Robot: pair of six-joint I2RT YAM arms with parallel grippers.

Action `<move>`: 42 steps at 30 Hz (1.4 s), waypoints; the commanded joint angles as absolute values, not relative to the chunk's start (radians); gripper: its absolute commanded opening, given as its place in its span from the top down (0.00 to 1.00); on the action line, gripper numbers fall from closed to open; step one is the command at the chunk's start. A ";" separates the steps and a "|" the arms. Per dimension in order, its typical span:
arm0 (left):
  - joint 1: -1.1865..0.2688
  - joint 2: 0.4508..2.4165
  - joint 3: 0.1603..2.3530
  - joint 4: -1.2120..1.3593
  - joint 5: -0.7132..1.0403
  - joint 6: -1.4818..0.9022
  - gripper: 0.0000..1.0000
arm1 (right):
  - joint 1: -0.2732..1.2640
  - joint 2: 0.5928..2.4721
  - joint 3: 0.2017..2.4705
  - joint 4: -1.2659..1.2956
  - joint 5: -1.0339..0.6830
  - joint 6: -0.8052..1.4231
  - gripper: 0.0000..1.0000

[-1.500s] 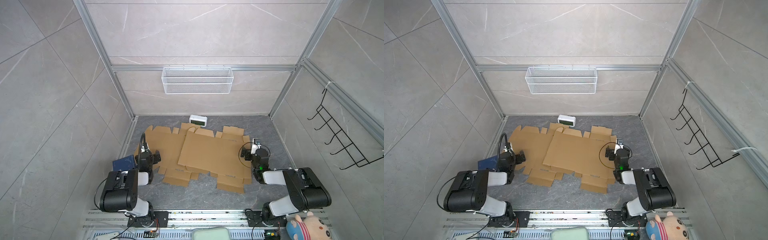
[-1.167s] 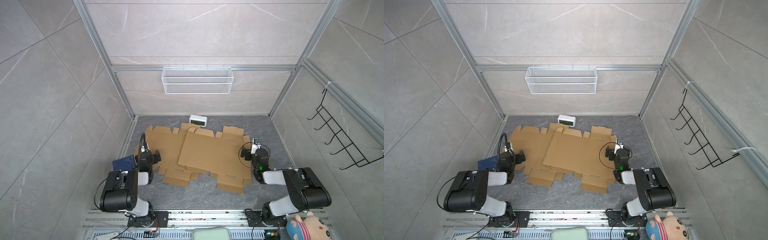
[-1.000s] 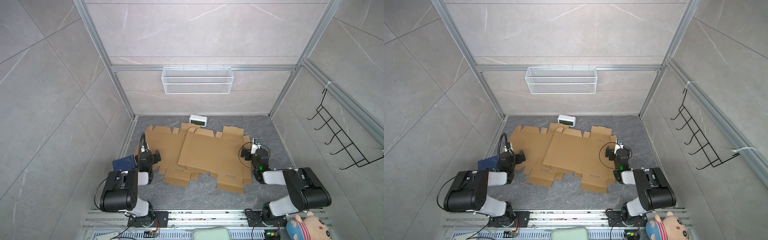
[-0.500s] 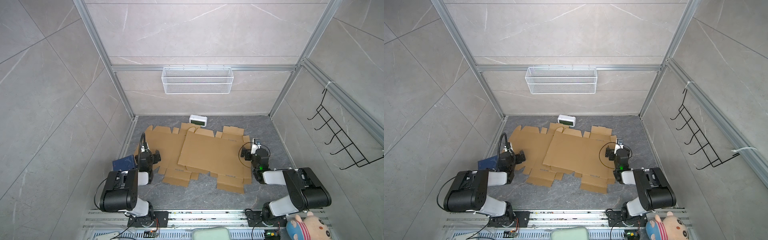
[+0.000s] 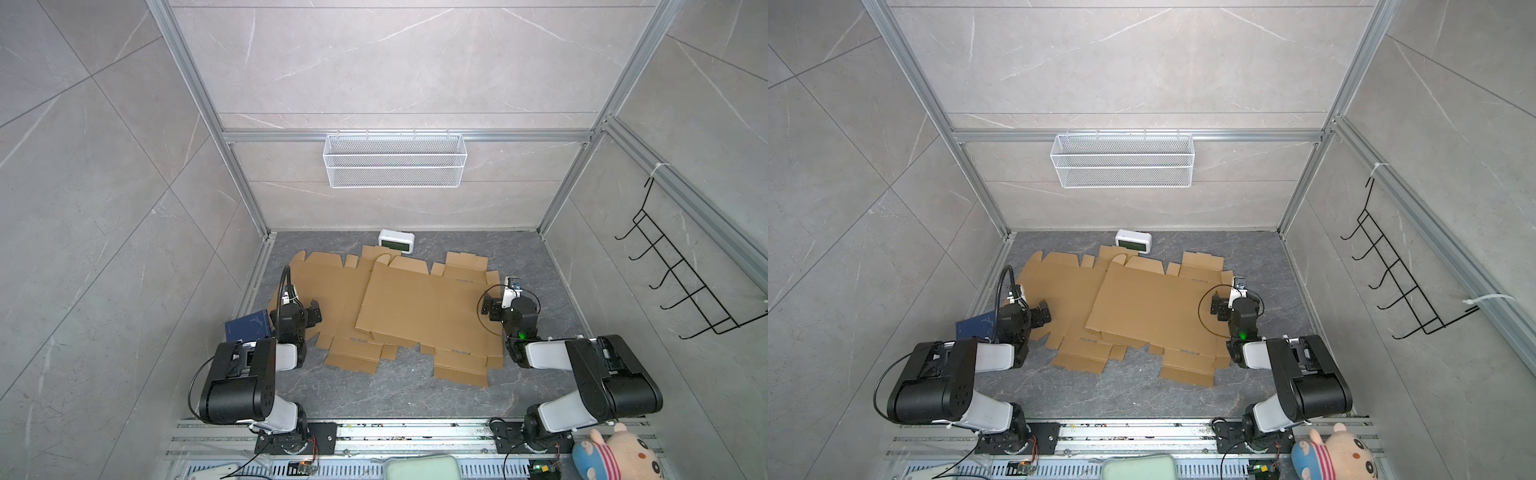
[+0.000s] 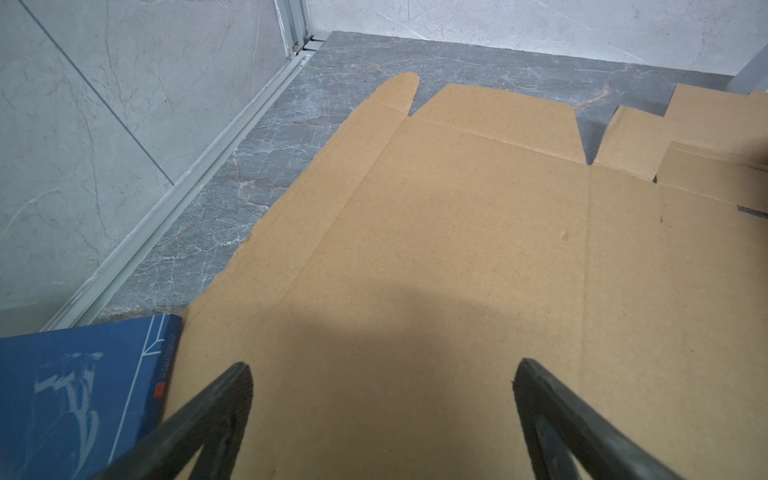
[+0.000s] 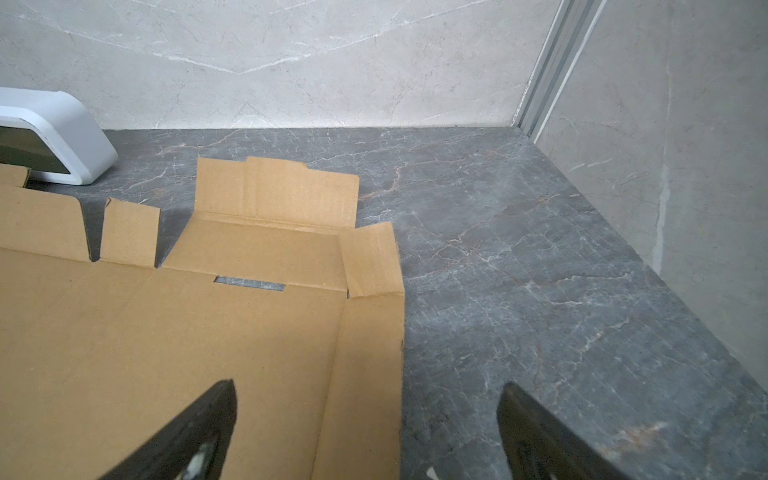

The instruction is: Fold the paper box

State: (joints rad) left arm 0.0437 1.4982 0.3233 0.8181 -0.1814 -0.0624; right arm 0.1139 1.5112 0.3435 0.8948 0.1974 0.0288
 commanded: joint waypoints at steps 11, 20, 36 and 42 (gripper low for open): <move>-0.054 1.322 0.424 0.576 -0.466 -0.080 0.00 | 0.148 1.285 0.426 0.536 0.260 0.058 0.00; -0.156 1.071 0.615 0.061 -0.566 -0.279 0.00 | 0.156 1.122 0.756 -0.213 0.308 0.521 0.00; -0.265 1.462 1.043 -0.288 0.183 -0.386 0.20 | -0.181 1.283 0.750 -0.358 -0.384 0.574 0.33; -0.288 1.680 1.130 -0.255 0.330 -0.386 0.20 | -0.179 1.370 0.734 -0.356 -0.365 0.524 0.31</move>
State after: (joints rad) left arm -0.2962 1.6272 1.0782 -0.2413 0.1978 -0.4019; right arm -0.1829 1.3361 0.7547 -0.3531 -0.3351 0.5465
